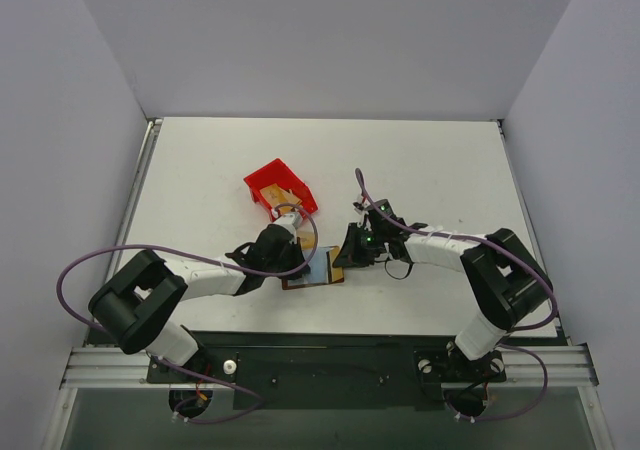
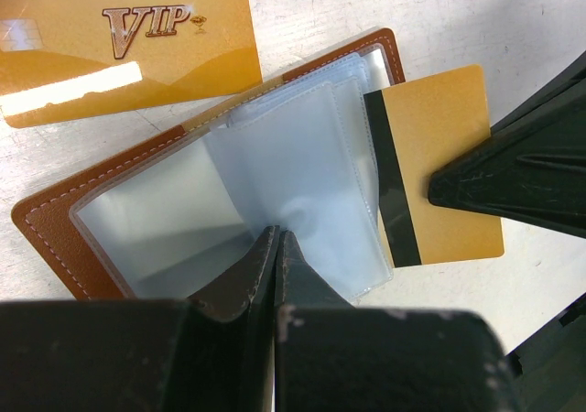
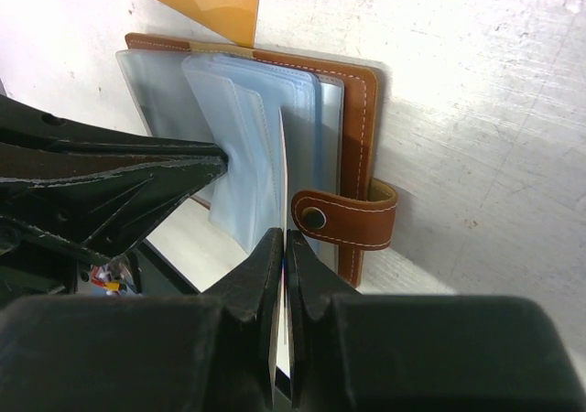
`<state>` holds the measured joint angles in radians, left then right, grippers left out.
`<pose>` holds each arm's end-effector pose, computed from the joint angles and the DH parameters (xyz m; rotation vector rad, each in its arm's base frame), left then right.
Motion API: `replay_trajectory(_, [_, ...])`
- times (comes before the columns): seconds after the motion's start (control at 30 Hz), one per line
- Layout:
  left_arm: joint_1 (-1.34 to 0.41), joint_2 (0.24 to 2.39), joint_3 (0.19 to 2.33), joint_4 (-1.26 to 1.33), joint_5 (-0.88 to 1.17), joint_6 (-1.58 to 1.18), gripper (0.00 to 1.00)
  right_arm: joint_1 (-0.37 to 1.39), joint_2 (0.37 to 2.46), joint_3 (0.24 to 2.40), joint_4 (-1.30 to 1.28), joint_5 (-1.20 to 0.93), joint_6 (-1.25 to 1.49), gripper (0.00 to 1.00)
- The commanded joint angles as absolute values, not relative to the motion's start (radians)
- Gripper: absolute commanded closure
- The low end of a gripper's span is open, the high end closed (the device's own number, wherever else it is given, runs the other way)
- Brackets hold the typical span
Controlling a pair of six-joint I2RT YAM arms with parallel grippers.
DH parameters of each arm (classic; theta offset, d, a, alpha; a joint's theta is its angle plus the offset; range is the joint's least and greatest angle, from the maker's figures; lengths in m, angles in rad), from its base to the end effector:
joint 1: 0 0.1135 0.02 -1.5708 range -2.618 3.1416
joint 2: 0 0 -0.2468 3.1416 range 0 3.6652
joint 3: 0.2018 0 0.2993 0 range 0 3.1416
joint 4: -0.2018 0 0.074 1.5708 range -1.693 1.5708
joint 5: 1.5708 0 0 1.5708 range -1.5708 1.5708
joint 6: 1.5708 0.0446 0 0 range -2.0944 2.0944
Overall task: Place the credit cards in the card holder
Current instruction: Insert the credit card into the card holder.
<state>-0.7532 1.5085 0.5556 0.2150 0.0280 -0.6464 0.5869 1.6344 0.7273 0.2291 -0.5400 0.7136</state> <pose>0.2261 -0.2137 0.0758 0.1445 2.4217 -0.7171 0.2796 0.2135 0.0954 -0.1687 2.4648 1.2491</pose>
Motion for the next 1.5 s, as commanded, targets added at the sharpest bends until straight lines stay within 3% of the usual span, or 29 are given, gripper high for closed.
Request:
replay_trajectory(0.0, [-0.756,1.532,0.535,0.166,0.012,-0.638,1.00,0.584,1.649,0.732,0.244,-0.554,0.718,1.00])
replay_trajectory(0.37, [-0.756,1.542,0.541,0.164,0.014,-0.637,1.00,0.584,1.548,0.712,0.206,-0.479,0.692,1.00])
replay_trajectory(0.77, [-0.755,1.536,0.538,0.163,0.012,-0.638,1.00,0.586,1.485,0.764,0.161,-0.531,0.604,1.00])
replay_trajectory(1.47, [-0.755,1.529,0.546,0.153,0.011,-0.635,1.00,0.583,1.592,0.799,0.212,-0.601,0.724,1.00])
